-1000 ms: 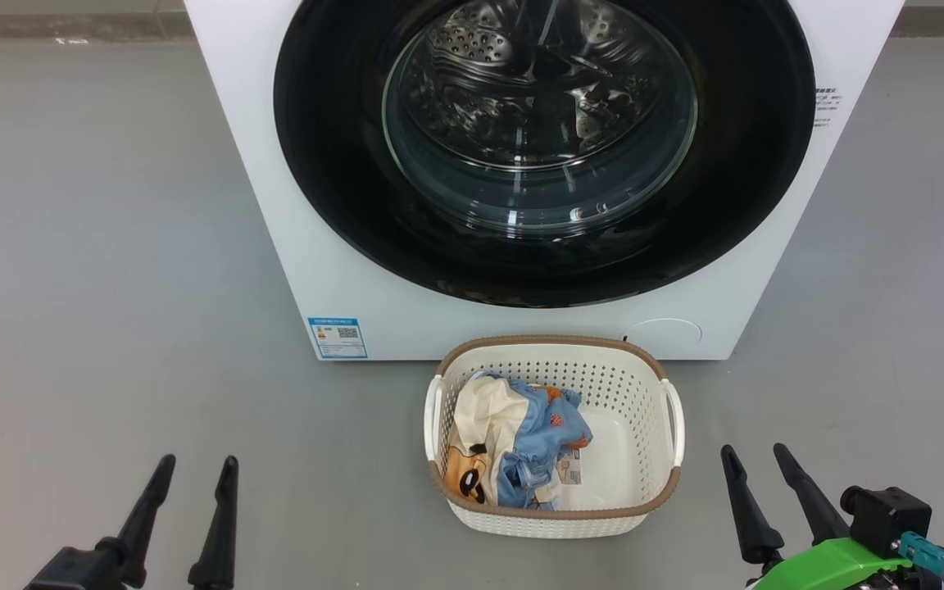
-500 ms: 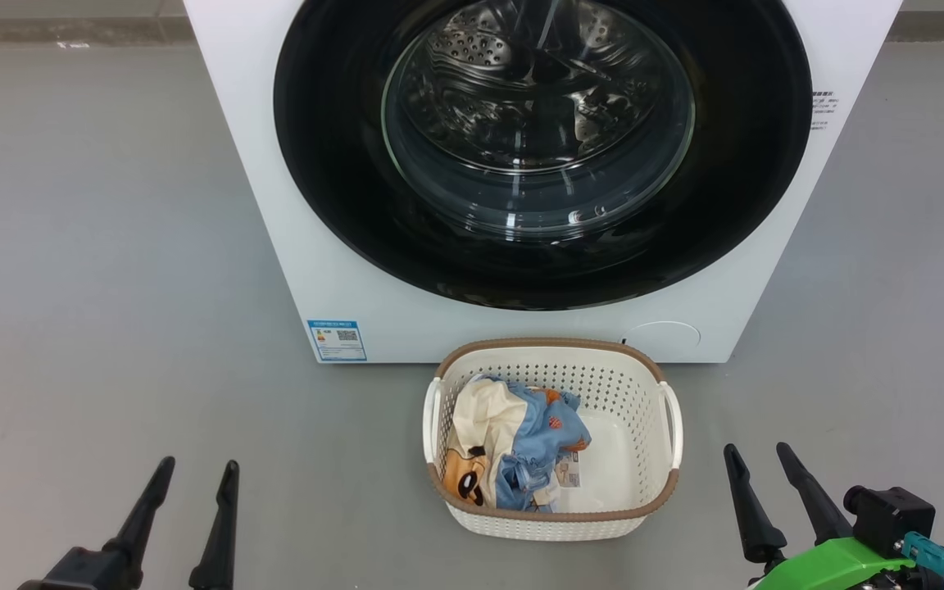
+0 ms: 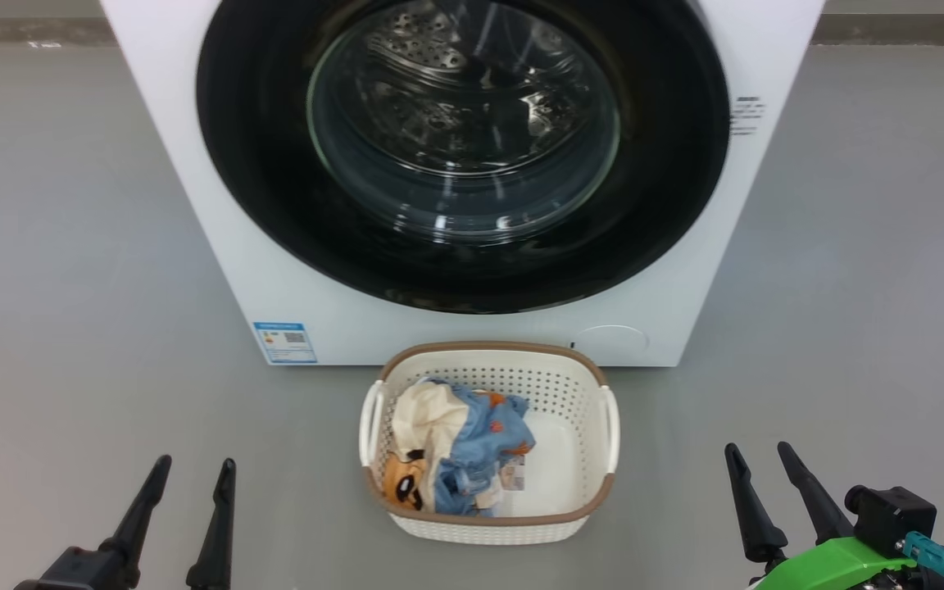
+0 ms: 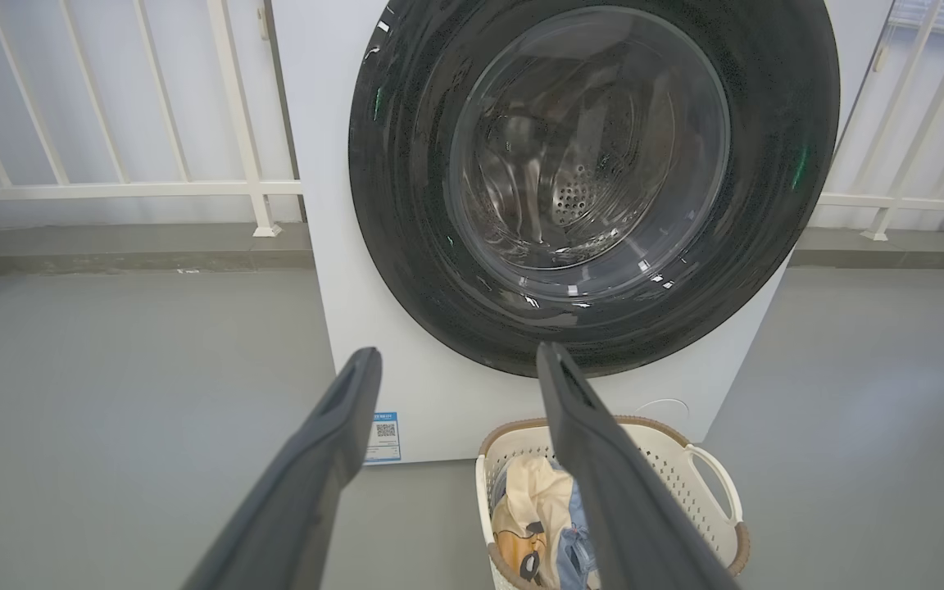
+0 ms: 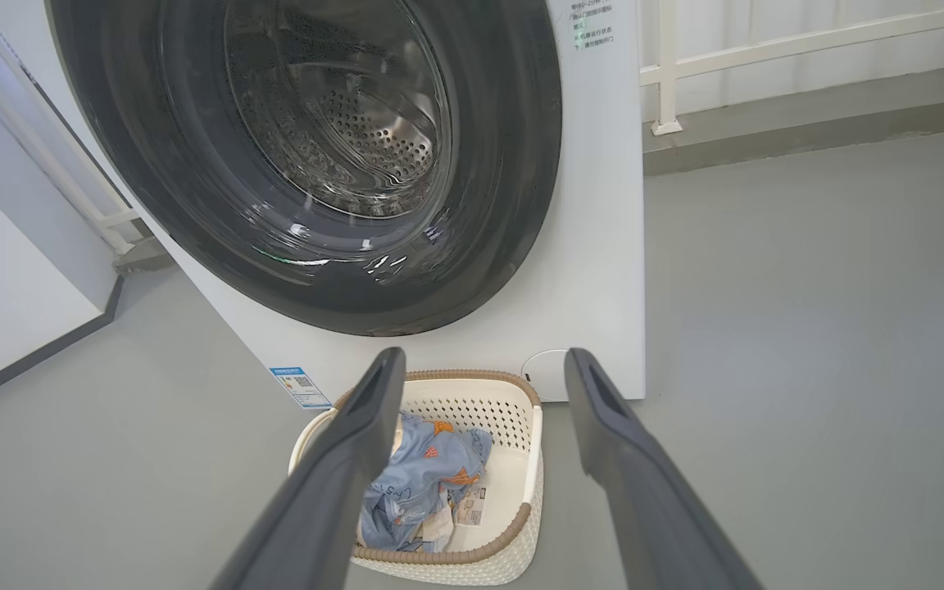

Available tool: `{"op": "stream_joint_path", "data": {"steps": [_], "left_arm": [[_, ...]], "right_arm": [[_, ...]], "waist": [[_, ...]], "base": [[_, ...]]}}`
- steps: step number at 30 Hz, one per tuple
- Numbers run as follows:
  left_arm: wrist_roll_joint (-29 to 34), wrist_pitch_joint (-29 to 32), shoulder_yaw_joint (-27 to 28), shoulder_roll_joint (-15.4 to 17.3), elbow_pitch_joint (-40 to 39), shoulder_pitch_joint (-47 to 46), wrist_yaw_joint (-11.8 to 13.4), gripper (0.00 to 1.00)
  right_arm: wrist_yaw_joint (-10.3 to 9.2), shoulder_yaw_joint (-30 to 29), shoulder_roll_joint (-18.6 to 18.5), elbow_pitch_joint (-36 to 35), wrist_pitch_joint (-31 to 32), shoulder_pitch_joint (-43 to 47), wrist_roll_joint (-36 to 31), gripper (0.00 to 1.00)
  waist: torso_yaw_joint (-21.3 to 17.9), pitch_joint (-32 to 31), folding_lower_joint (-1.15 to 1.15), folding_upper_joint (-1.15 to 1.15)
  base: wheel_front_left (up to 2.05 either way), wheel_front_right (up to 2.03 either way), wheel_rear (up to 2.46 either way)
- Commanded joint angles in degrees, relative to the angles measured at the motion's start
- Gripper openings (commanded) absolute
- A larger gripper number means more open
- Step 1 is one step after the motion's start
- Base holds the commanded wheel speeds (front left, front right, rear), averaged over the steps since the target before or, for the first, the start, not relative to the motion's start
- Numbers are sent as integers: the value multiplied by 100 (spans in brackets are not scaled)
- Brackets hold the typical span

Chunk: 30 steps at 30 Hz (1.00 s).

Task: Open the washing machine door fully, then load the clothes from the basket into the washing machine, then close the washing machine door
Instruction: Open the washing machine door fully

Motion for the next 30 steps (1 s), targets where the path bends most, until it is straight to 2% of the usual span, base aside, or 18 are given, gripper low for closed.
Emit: {"op": "stream_joint_path", "data": {"steps": [1,14,19,30], "left_arm": [[40,-58,218,70,-153,-125,-18,100],[-20,-58,239,73,-168,-152,-18,100],[-324,-58,289,23,-262,-123,-18,100],[-369,-58,231,80,-316,-119,-18,100]], "right_arm": [[9,98,-43,-147,-70,-39,-73,100],[9,96,-30,-131,-70,-70,-81,100],[9,87,-22,-126,-70,-61,-68,100],[9,84,1,-160,-70,-62,-32,100]], "waist": [[3,1,0,0],[8,11,0,0],[0,-12,0,0],[3,30,0,0]], "base": [[123,123,-246],[123,123,-246],[103,103,-207],[35,35,-71]]}}
